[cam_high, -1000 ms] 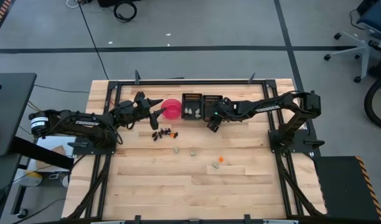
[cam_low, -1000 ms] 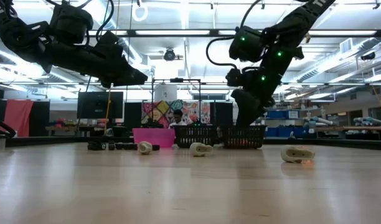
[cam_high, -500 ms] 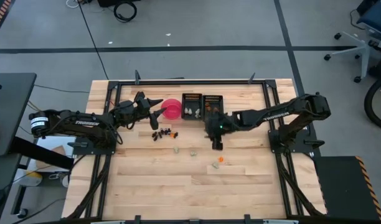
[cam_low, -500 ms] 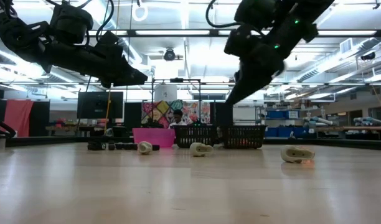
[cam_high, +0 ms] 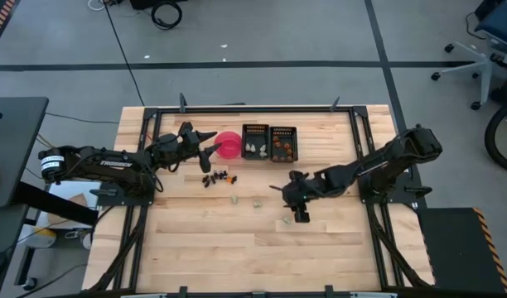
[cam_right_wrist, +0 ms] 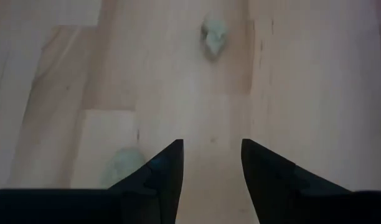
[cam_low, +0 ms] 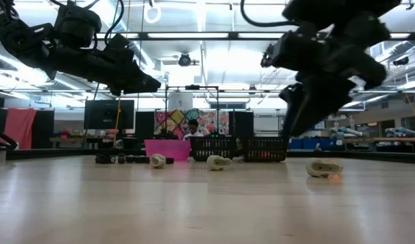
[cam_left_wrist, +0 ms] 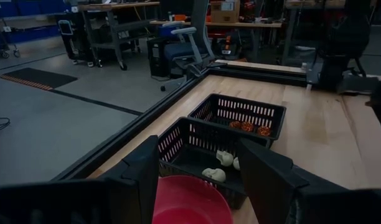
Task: Sort Halloween decoration
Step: Put the orange pumpkin toy into the right black bin
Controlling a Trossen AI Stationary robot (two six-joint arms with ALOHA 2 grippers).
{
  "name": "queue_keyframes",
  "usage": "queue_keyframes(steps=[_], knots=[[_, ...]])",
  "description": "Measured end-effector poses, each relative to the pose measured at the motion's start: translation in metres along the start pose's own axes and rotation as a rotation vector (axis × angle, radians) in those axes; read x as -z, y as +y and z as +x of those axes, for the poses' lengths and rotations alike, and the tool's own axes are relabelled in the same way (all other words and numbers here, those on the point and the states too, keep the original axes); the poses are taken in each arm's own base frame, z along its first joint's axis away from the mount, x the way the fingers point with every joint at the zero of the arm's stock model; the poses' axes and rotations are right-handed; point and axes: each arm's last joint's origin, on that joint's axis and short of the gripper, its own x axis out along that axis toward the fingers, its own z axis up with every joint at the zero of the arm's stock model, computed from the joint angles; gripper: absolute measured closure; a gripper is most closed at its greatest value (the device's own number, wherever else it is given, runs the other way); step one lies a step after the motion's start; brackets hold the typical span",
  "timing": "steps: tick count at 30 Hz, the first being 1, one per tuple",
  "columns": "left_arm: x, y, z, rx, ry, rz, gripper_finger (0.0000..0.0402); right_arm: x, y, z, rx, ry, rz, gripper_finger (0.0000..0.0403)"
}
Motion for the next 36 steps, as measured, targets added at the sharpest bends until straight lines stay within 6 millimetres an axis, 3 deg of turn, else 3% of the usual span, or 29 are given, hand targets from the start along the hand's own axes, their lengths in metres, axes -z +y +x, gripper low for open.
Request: queue_keyframes(steps=[7,18,28,36], knots=[[-0.001,0.0,0.0,0.0,-0.007,-0.001,0.0212,0.004,0.018,-0.002,0.027,0.001,0.045,0.0237],[-0.001,0.0,0.0,0.0,-0.007,-0.005,0.0212,0.011,0.021,-0.003,-0.019,0.073,0.188,0.0234],[-0.001,0.0,0.0,0.0,-0.006,-0.004,0.0212,0.019,0.029,-0.003,0.019,0.078,0.093,0.0204],[-0.001,0.0,0.0,0.0,-0.006,-0.004,0.0212,0.032,0.032,0.001,0.042,0.074,0.062,0.0205]])
